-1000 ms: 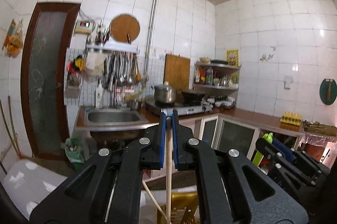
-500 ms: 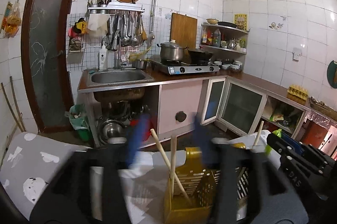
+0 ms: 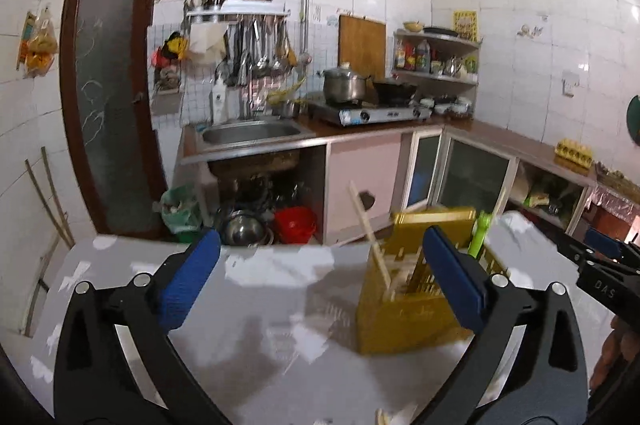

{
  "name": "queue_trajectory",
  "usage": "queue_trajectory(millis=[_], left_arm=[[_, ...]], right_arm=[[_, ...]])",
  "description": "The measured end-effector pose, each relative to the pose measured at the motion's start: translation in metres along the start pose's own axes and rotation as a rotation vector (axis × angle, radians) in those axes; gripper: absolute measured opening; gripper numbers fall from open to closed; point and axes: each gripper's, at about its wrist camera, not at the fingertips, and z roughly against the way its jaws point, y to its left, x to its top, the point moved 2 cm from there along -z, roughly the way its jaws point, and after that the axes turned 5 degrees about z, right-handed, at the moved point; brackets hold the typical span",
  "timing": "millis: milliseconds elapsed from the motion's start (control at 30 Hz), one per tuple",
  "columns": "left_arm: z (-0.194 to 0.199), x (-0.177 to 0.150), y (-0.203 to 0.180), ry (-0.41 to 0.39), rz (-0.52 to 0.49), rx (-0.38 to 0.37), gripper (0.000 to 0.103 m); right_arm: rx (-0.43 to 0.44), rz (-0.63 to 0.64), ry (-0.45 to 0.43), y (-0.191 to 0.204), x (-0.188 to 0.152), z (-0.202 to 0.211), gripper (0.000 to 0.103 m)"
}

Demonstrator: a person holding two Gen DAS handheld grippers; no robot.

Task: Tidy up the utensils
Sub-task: 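Open both tools to release the chopstick and fork into the holder, then grasp a wooden chopstick with the right tool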

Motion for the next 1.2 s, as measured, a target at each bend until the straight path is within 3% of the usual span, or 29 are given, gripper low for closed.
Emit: queue_trajectory(millis=[400, 700, 833, 967, 1100, 1200], left_arm=[[-0.009, -0.098, 0.010, 0.214, -0.034, 0.028, 0.098], [-0.020, -0.152, 0.009, 0.335, -0.048, 0.053, 0.098], [-0.025, -0.159, 0.014, 0.372, -0.011, 0.051, 0.098], [-0.026, -0.162, 0.014, 0.383, -0.015, 0.052, 0.098], [-0.030, -0.168, 0.013, 0.422, 0.006, 0.039, 0.098], [-0.036, -0.175, 0.015, 0.477, 0.042, 0.033, 0.098]], right_arm=[[0.002, -0.002, 0.242, 0.021, -0.099, -0.018, 0.063], [0.007, -0.011, 0.366, 0.035, -0.134, -0.026, 0.061], [0.037, -0.031, 0.418, 0.041, -0.143, -0.031, 0.036], [0.022, -0.036, 0.424, 0.047, -0.149, -0.033, 0.032], [0.040, -0.004, 0.414, 0.054, -0.148, -0.034, 0.011], [0.049, 0.020, 0.401, 0.055, -0.148, -0.035, 0.011]])
